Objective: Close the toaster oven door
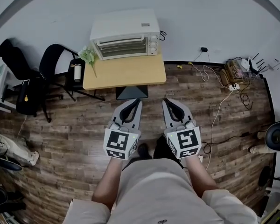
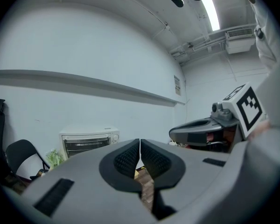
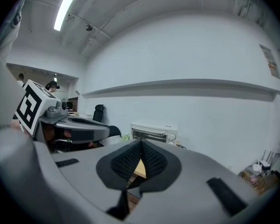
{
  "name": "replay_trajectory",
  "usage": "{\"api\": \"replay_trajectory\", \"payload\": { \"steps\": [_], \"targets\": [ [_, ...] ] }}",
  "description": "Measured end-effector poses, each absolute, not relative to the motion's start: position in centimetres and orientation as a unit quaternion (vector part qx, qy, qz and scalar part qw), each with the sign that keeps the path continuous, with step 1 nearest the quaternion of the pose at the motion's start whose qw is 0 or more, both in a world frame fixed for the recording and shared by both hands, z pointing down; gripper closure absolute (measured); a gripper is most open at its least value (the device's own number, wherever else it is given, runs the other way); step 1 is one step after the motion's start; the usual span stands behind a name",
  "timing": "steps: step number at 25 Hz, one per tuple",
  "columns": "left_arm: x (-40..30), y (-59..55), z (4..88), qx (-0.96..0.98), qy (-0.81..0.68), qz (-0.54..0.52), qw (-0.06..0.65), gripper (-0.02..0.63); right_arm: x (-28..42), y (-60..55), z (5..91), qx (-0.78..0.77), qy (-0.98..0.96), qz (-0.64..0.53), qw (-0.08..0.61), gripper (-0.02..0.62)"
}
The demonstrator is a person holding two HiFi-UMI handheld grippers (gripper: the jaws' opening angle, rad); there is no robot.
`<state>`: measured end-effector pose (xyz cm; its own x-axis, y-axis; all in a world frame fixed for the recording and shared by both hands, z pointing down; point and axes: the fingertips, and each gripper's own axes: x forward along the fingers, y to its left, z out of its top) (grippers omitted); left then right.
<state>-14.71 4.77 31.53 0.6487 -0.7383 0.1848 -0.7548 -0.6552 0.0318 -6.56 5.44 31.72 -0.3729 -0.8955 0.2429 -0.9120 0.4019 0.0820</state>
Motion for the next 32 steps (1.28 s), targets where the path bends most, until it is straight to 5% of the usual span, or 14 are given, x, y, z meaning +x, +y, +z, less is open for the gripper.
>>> {"api": "replay_trajectory", "payload": {
  "steps": [32],
  "targets": [
    [-14.15,4.3,31.89,0.906,-0.412,0.081,0.05,0.592,-6.86,5.34,31.81,0.533,-0.836,0.047,0.123,0.597]
  ]
}}
